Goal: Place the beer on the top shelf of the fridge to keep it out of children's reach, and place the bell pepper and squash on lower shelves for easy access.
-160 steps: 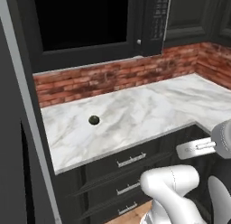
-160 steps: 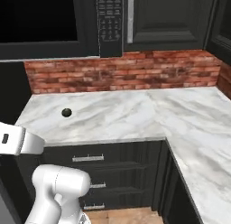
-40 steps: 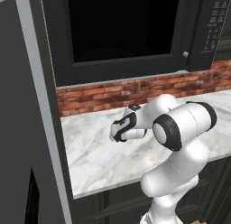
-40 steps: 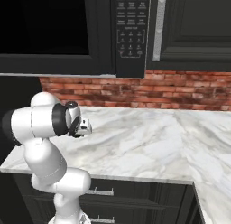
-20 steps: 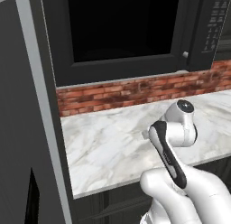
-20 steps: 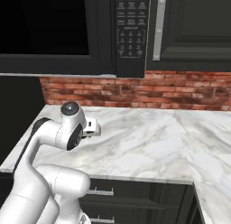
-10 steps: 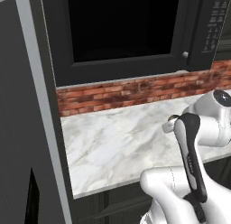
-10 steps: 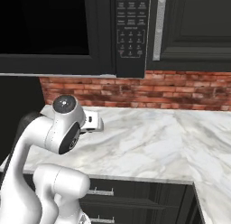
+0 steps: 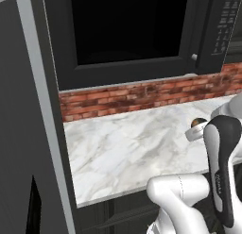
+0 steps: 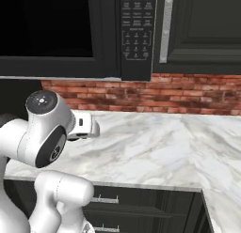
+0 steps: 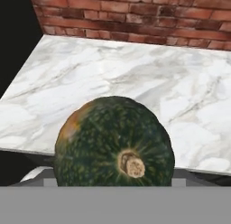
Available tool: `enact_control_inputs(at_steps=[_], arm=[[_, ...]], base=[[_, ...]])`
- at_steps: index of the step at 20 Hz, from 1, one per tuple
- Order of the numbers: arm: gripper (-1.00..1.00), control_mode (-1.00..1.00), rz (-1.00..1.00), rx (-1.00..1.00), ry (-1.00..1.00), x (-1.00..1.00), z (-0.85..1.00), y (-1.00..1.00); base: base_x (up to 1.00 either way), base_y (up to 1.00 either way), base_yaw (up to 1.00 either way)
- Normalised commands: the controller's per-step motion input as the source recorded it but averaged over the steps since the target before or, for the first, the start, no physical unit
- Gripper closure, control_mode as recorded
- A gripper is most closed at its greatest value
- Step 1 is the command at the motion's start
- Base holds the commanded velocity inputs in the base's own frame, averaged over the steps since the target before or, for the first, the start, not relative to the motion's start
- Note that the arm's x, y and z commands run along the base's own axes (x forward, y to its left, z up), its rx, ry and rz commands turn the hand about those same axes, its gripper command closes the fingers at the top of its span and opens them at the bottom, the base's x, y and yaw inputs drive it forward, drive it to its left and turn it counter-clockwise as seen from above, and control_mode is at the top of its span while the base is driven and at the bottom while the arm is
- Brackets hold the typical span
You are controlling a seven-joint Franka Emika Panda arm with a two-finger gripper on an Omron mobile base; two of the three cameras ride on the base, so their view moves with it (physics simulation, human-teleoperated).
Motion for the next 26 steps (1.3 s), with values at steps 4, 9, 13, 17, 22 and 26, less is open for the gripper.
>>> enact_control_inputs(at_steps=[4,9,13,17,22,26], arm=[[1.00,-1.00,0.00,-0.01,0.00,-0.60,0.12,0.00],[1.00,1.00,0.00,0.00,0.00,-0.14,0.01,0.00],[1.00,1.00,0.00,0.00,0.00,0.00,0.00,0.00],[1.00,1.00,0.00,0.00,0.00,0.00,0.00,0.00],[1.00,1.00,0.00,0.00,0.00,0.00,0.00,0.00],[1.00,1.00,0.00,0.00,0.00,0.00,0.00,0.00]], base=[[0.00,0.00,0.00],[-0.73,0.00,0.04],[-1.00,0.00,0.21],[-0.99,0.00,0.39],[-1.00,0.02,0.48],[-0.99,0.27,0.50]])
